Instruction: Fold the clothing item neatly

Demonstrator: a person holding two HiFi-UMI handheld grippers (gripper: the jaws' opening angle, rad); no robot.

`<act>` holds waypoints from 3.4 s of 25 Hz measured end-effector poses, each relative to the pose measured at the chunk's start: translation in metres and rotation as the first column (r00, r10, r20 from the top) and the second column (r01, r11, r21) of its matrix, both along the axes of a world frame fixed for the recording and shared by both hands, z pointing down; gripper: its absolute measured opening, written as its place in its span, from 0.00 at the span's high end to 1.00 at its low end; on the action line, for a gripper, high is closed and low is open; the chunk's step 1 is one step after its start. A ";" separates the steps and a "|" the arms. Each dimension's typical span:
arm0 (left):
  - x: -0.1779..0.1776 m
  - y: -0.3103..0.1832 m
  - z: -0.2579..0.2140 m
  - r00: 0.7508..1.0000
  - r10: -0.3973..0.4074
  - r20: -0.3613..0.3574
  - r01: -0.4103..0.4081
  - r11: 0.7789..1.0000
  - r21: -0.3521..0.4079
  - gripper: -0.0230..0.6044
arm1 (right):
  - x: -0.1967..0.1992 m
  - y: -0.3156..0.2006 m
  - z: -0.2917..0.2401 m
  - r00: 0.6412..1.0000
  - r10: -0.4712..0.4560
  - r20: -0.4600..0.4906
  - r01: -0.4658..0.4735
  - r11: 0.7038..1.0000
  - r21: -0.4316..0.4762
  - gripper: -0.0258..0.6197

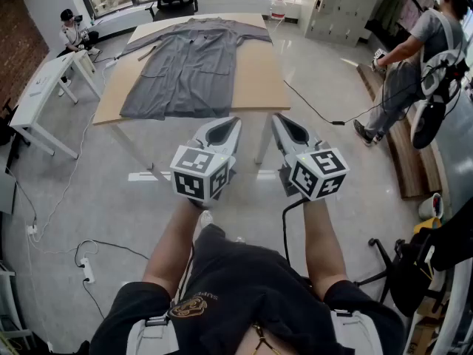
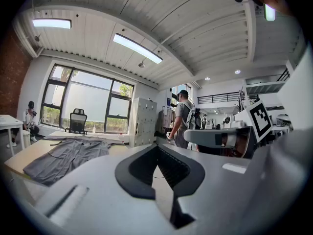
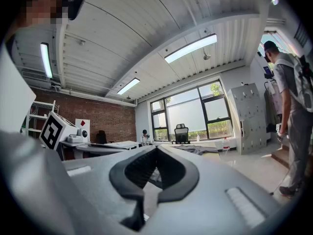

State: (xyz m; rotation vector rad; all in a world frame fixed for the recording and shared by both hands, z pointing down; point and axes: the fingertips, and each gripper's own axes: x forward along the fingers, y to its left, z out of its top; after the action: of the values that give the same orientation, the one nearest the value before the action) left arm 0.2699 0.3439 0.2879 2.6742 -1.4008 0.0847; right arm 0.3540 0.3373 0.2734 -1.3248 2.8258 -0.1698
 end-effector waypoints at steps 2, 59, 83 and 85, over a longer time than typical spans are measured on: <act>0.000 -0.002 0.000 1.000 -0.001 -0.001 0.001 1.000 -0.003 0.95 | 0.000 -0.002 -0.001 1.000 0.000 0.006 0.000 1.000 -0.002 0.96; -0.236 -0.176 0.088 0.986 -0.164 -0.033 0.155 0.969 -0.194 0.95 | -0.231 -0.182 0.089 0.981 -0.174 -0.088 0.151 0.963 -0.222 0.96; -0.310 -0.308 0.154 0.967 -0.243 0.081 0.256 0.915 -0.311 0.95 | -0.309 -0.326 0.162 0.955 -0.291 -0.062 0.257 0.909 -0.328 0.96; -0.317 -0.318 0.160 0.962 -0.250 0.107 0.271 0.909 -0.317 0.95 | -0.314 -0.336 0.169 0.950 -0.307 -0.060 0.270 0.902 -0.337 0.96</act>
State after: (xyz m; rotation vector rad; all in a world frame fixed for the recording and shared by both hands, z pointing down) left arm -0.0471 0.0262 0.4475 2.2138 -1.5894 0.3499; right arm 0.0396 0.0016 0.4423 -0.9647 3.1852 -0.6105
